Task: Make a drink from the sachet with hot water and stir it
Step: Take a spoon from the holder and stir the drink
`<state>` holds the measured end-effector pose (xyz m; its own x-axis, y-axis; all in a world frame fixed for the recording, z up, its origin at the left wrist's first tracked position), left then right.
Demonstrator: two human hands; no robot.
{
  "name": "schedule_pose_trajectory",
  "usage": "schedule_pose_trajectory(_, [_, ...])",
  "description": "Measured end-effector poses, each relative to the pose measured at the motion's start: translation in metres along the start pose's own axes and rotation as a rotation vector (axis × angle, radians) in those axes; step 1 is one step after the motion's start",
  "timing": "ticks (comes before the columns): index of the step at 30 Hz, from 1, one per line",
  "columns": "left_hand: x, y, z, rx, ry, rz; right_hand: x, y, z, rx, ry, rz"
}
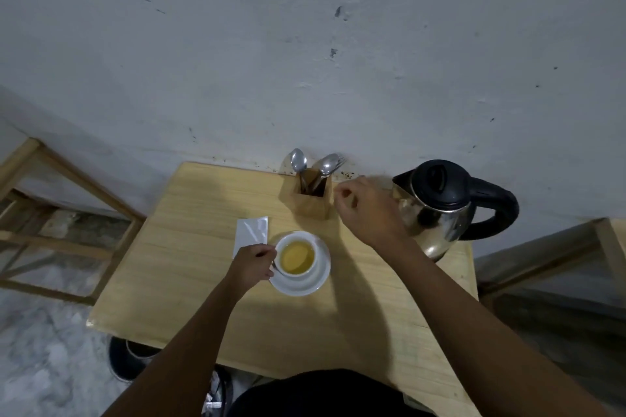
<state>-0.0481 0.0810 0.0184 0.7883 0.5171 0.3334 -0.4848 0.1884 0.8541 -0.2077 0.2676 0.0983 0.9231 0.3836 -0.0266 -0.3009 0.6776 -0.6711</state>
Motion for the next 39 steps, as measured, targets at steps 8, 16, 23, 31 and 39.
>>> schedule_pose_trajectory(8, [-0.012,-0.004,0.015,-0.043,-0.146,-0.068,-0.077,-0.031,-0.082,0.218,-0.275,-0.293])
schedule_pose_trajectory(16, [-0.020,-0.012,0.023,-0.050,-0.225,-0.103,-0.115,-0.024,-0.136,0.516,-0.280,-0.349])
schedule_pose_trajectory(23, [-0.022,-0.014,0.025,-0.068,-0.227,-0.131,-0.098,-0.031,-0.124,0.377,-0.051,-0.321])
schedule_pose_trajectory(31, [-0.019,-0.022,0.022,-0.045,-0.181,-0.141,-0.028,-0.052,-0.076,-0.097,0.405,0.048])
schedule_pose_trajectory(39, [-0.020,-0.021,0.019,-0.046,-0.173,-0.177,0.035,-0.040,-0.051,-0.283,0.228,0.005])
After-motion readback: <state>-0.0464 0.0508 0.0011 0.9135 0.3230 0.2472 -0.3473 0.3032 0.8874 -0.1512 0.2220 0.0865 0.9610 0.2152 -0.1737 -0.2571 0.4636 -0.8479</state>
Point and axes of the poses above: each hand's wrist, its own x-axis away from the middle knuckle, its own z-axis out of the back of the hand, y = z × x, the point moved 1 cm from there along -x, towards the middle knuckle, and after that the axes turned 15 degrees about -z, right-handed, at the moved point
